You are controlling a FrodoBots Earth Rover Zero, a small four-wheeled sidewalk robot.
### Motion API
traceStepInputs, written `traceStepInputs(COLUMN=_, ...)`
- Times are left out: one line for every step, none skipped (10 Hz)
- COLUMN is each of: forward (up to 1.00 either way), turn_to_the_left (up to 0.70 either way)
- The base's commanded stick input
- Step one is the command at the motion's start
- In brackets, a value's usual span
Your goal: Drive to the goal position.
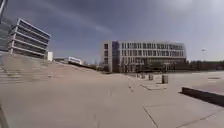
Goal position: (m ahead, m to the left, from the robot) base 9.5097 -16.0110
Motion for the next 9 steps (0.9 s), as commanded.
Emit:
traceStepInputs(forward=0.7, turn_to_the_left=-0.31)
traceStepInputs(forward=0.7, turn_to_the_left=-0.31)
traceStepInputs(forward=0.7, turn_to_the_left=-0.31)
traceStepInputs(forward=0.7, turn_to_the_left=-0.31)
traceStepInputs(forward=0.7, turn_to_the_left=-0.23)
traceStepInputs(forward=0.7, turn_to_the_left=-0.03)
traceStepInputs(forward=0.7, turn_to_the_left=0.0)
traceStepInputs(forward=0.7, turn_to_the_left=0.0)
traceStepInputs(forward=0.7, turn_to_the_left=0.0)
